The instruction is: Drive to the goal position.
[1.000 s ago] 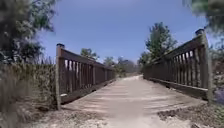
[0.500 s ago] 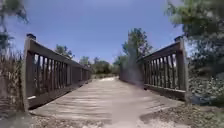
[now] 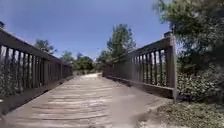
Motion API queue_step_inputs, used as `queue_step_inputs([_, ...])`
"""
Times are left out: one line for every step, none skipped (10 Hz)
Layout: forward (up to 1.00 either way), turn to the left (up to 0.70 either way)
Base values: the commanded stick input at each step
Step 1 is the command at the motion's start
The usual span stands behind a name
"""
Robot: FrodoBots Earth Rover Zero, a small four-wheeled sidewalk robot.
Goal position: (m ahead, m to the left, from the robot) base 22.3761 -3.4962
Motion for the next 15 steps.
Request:
queue_step_inputs([0.3, 0.0])
queue_step_inputs([0.3, 0.0])
queue_step_inputs([0.3, 0.0])
queue_step_inputs([0.3, 0.0])
queue_step_inputs([0.3, 0.0])
queue_step_inputs([0.3, 0.0])
queue_step_inputs([0.3, 0.0])
queue_step_inputs([0.3, 0.0])
queue_step_inputs([0.3, 0.0])
queue_step_inputs([0.3, 0.0])
queue_step_inputs([0.3, 0.0])
queue_step_inputs([0.3, 0.0])
queue_step_inputs([0.3, 0.0])
queue_step_inputs([0.3, 0.0])
queue_step_inputs([0.3, 0.0])
